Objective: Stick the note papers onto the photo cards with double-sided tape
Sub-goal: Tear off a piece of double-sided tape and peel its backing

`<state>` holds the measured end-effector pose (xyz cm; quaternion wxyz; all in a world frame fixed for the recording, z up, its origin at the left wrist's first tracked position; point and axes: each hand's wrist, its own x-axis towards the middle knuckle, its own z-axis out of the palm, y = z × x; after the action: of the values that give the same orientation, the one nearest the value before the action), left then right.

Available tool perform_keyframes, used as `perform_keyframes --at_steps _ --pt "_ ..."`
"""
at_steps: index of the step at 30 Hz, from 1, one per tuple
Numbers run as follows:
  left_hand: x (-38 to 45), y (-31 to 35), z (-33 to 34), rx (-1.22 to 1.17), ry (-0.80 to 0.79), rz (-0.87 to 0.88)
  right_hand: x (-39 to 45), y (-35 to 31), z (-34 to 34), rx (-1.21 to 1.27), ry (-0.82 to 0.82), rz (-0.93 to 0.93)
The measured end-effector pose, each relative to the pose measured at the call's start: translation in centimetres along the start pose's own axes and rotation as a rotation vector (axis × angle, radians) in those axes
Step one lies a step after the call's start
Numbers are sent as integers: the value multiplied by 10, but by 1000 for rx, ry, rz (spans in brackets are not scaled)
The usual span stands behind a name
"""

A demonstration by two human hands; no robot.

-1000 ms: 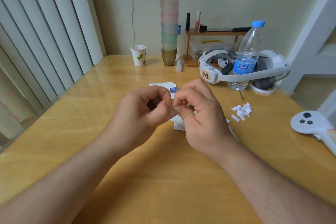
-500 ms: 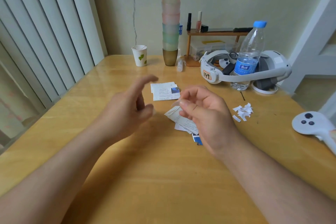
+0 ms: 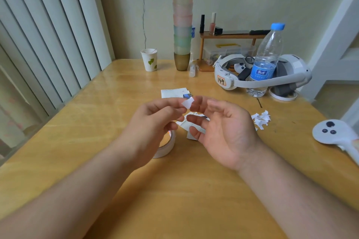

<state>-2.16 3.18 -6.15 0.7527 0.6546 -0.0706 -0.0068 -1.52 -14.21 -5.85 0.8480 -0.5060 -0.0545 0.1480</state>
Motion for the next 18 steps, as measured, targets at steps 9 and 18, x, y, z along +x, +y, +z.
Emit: perform_keyframes --at_steps 9,18 --pt "1 -2 12 -188 151 -82 1 4 -1 -91 -15 -19" --pt "-3 -5 11 147 194 121 3 0 -5 -518 277 -246"
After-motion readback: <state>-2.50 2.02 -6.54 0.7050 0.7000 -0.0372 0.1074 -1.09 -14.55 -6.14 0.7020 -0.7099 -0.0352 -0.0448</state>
